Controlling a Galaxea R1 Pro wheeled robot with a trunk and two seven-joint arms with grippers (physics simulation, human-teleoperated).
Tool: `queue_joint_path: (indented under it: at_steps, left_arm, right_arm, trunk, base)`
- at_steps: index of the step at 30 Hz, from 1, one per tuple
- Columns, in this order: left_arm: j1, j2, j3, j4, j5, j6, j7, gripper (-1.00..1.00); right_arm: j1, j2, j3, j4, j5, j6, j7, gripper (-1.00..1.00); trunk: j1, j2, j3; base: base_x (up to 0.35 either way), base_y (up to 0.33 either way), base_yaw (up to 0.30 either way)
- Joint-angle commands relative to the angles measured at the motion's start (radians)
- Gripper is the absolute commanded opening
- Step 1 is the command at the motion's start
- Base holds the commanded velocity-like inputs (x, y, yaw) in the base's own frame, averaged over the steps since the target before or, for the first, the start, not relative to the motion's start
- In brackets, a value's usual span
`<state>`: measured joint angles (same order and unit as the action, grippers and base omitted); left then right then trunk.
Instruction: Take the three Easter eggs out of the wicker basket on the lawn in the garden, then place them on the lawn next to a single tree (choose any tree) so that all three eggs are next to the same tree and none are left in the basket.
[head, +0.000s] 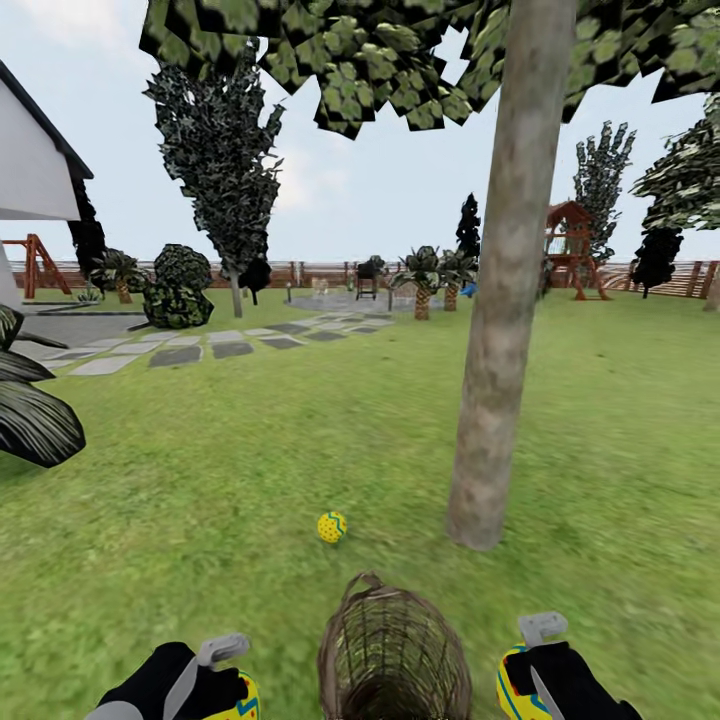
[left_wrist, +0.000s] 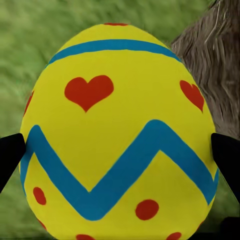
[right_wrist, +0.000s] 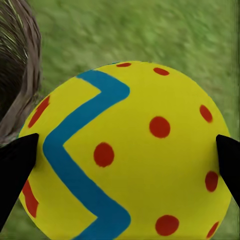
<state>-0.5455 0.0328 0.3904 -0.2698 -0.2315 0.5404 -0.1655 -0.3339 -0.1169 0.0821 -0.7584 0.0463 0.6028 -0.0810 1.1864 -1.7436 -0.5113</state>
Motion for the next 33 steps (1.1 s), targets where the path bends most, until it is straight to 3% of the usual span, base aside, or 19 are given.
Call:
queue_joint_path:
  at_steps: [1,7,13,17,23,33]
  left_arm:
    - [-0.001,-0.001,0.007,-0.002,-0.011,0.004,-0.008,-1.0]
    - [-0.001,0.001,0.008,-0.002,-0.008,-0.011,-0.008,-1.0]
    - [0.002,0.019,0.013,0.0,0.002,-0.017,-0.014,-1.0]
    - [0.002,0.005,0.03,-0.006,0.026,-0.017,-0.015,-1.0]
    - [0.002,0.004,0.03,-0.006,0.061,-0.017,-0.015,-1.0]
    - [0.002,0.001,0.027,-0.006,0.063,-0.017,-0.011,-1.0]
  right_arm:
    - [-0.001,-0.001,0.005,-0.001,0.004,0.006,-0.002,-1.0]
    - [-0.001,-0.003,0.004,-0.001,0.003,0.004,-0.002,-1.0]
    - [-0.001,-0.028,0.008,0.011,-0.005,0.004,0.005,-1.0]
    - [-0.001,-0.006,-0.002,0.014,-0.005,0.003,0.002,-1.0]
    - [-0.001,-0.006,-0.004,0.014,-0.005,0.003,0.0,-1.0]
    - [-0.001,-0.006,0.004,0.007,-0.005,0.002,0.003,-1.0]
  trunk:
    - [-0.004,0.007,0.002]
    - [-0.02,0.035,0.015]
    - [-0.02,0.035,0.015]
    - [-0.02,0.035,0.015]
    - [-0.02,0.035,0.015]
    - [-0.02,0.035,0.015]
  base:
    - [-0.116,-0.312,0.0]
    - [-0.063,-0.228,0.0]
    - [-0.001,-0.006,0.0]
    - [0.0,0.0,0.0]
    - [-0.166,-0.016,0.0]
    - [-0.099,-0.202,0.0]
